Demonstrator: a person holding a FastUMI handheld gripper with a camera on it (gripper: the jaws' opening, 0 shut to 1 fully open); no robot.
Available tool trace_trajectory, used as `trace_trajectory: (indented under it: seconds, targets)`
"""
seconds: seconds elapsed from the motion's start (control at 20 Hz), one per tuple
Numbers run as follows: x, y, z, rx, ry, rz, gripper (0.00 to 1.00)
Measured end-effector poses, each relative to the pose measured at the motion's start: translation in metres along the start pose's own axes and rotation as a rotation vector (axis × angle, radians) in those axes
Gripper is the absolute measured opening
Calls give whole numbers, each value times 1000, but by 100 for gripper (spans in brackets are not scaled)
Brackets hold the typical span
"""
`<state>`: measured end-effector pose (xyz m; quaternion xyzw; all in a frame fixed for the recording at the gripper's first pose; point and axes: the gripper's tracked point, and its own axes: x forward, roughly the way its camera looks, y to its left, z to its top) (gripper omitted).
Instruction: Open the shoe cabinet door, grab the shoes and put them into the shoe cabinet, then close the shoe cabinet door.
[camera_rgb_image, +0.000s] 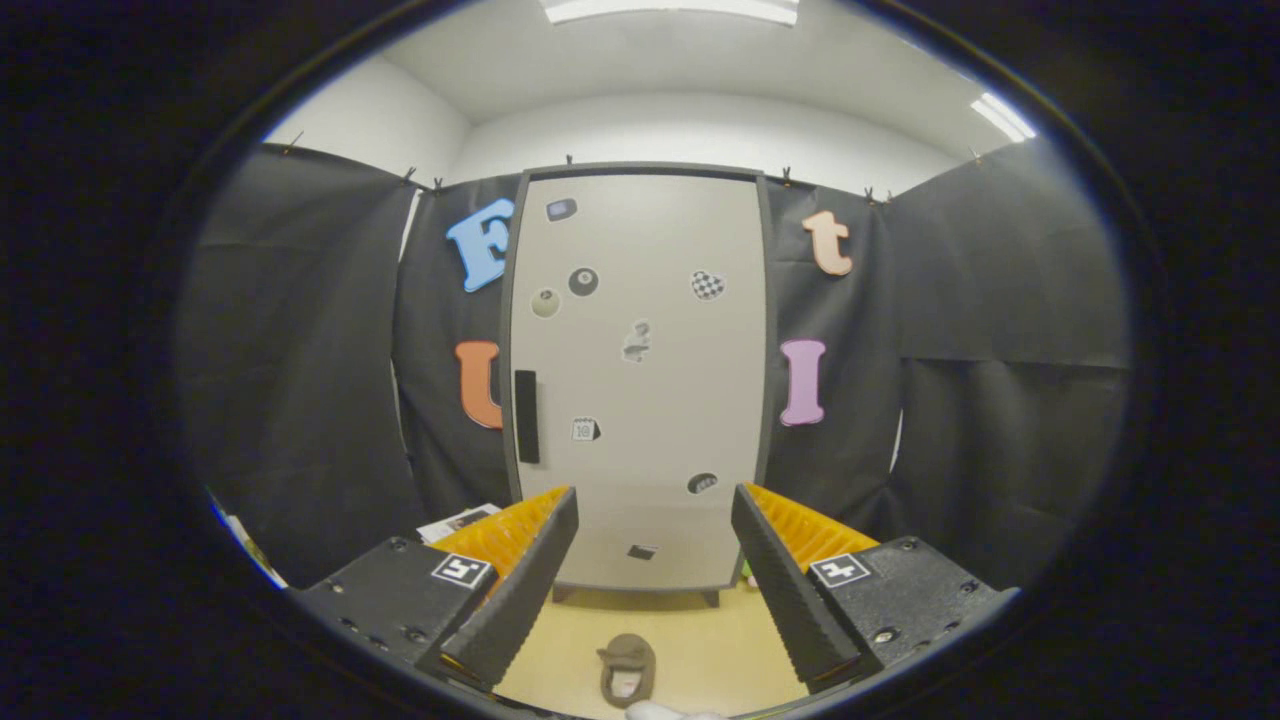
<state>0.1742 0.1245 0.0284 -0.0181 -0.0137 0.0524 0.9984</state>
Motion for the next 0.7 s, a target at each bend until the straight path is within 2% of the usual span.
trace_trajectory:
  seconds: [0.35,0.7]
  targets:
    - [116,78,9,10,-5,120,100]
    - [204,125,3,51,32,176,100]
